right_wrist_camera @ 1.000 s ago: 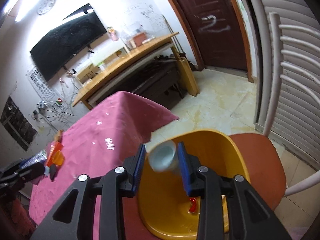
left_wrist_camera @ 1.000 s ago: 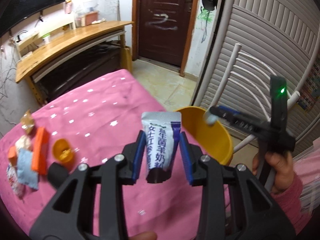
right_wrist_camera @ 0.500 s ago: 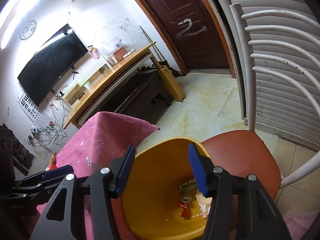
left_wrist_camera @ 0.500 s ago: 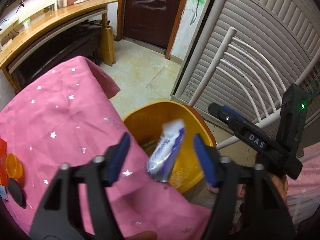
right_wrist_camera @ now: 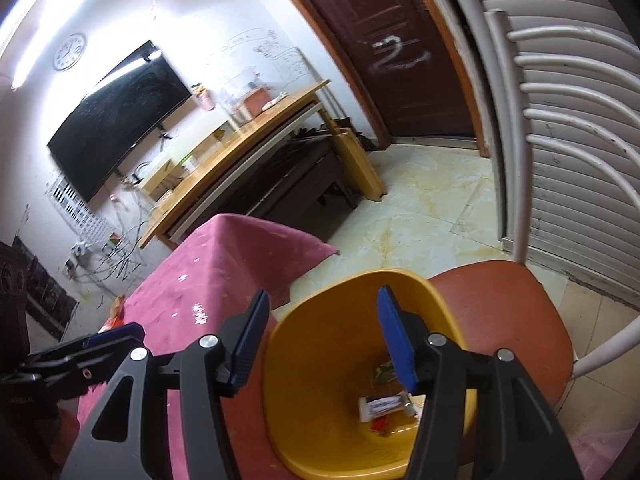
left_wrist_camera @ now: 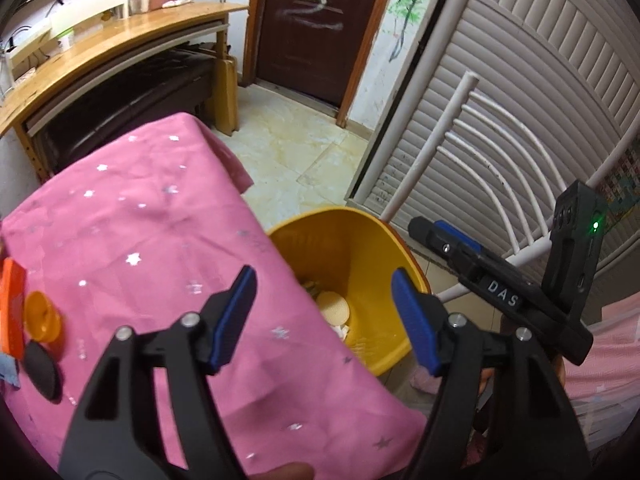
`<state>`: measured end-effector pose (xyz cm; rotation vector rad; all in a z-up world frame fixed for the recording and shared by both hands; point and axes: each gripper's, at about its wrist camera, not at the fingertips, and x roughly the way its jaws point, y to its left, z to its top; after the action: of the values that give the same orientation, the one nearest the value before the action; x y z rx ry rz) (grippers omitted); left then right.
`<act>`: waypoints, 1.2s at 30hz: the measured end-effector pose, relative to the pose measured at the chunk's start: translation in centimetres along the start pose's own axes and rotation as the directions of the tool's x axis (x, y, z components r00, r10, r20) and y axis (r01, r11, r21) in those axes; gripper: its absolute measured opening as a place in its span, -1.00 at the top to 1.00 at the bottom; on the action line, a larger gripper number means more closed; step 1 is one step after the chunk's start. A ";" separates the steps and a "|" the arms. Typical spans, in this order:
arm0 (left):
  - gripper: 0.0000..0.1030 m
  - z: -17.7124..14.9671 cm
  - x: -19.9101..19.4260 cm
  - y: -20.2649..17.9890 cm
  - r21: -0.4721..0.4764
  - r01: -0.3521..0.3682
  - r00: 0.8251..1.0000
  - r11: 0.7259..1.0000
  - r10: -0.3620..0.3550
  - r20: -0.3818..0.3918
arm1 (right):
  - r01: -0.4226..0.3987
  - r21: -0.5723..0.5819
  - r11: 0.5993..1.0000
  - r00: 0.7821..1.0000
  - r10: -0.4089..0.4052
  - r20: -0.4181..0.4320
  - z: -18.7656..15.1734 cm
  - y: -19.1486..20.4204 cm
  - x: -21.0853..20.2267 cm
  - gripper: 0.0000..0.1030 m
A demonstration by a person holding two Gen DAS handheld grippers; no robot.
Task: Collect trash
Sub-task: 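Open the left tool over the yellow bin to drop the tube, then move both tools back over the table items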
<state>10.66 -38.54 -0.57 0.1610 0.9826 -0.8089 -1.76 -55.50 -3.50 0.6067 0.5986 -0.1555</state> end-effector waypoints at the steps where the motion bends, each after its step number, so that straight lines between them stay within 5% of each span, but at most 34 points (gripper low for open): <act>1: -0.34 -0.1 -0.5 0.4 -0.005 -0.006 1.000 1.000 0.006 0.010 | -0.002 -0.008 1.000 1.000 0.002 0.000 0.0 0.4 0.0 0.01; 22: -0.48 -2.7 -9.3 11.1 -0.169 -0.110 0.979 0.979 0.136 0.149 | -0.113 -0.211 0.971 0.991 0.095 -0.096 -1.1 13.3 4.2 -0.17; 36: -0.68 -6.8 -15.3 22.3 -0.335 -0.246 0.939 0.910 0.310 0.152 | -0.207 -0.340 0.917 0.970 0.147 -0.195 -3.2 23.3 8.0 -0.31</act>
<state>16.56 -11.51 2.62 -0.0538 0.8570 -0.3897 10.39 -34.36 1.27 0.3166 0.7089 0.1766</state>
